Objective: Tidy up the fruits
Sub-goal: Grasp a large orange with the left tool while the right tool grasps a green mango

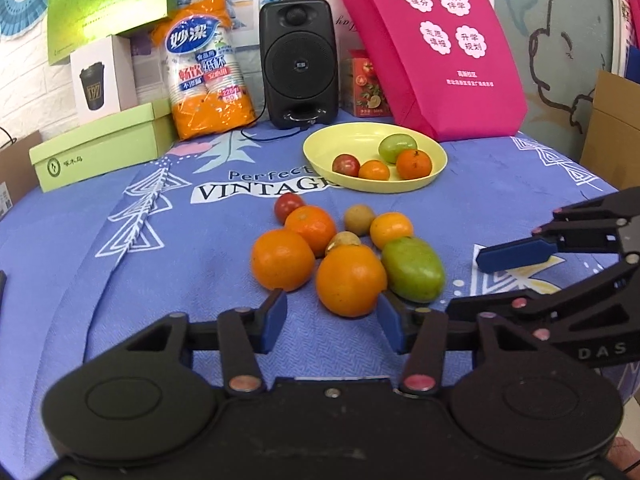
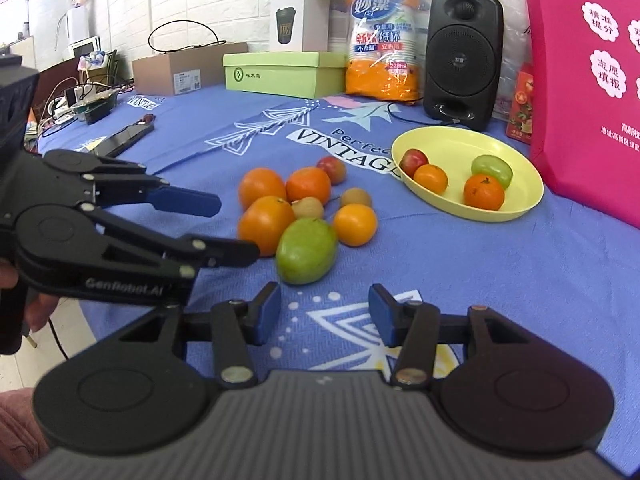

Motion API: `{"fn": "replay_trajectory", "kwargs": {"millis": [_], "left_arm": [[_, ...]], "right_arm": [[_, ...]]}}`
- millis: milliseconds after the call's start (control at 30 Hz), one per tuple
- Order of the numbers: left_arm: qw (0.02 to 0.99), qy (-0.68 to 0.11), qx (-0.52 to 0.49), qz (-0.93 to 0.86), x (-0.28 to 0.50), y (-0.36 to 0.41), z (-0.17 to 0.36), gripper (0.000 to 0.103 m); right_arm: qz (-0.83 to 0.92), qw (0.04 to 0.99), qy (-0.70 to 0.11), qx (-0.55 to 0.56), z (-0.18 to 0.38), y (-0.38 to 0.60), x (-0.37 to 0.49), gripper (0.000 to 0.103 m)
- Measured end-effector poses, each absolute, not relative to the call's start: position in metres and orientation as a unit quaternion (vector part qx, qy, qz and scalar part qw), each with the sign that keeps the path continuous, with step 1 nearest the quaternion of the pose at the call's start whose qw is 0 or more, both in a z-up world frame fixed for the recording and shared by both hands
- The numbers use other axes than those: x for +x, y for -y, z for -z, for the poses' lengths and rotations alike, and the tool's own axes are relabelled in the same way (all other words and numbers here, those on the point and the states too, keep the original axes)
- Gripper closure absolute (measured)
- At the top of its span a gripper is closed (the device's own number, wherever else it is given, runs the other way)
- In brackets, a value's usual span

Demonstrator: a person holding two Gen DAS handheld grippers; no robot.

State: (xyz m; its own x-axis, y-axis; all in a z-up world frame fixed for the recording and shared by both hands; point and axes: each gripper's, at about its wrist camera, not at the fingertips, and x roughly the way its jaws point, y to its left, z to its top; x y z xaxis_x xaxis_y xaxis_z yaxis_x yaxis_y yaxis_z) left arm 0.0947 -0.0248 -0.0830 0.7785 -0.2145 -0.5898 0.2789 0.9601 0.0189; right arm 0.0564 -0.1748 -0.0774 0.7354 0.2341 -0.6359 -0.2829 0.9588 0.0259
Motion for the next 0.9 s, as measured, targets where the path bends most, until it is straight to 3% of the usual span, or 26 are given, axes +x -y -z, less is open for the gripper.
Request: {"fn": "replay_trajectory", "kwargs": {"millis": [333,400,900], "left_arm": [[0.939,-0.313,0.017,0.141,0.117,0.025,0.089,0.054],[0.939,-0.312,0.011,0.146,0.12,0.023,0.09,0.062],[0.941,-0.315,0.016,0.121,0.106,-0.004,0.089,0.062]], "right_arm": [[-0.149,0.93,-0.336,-0.028,0.08,0.179,0.058,0.055],[-0.15,0.93,-0.336,-0.026,0.081,0.18,0.059,0.055],[-0.123,0.931,-0.341,-0.037,0.086,0.154,0.085,0.054]]}}
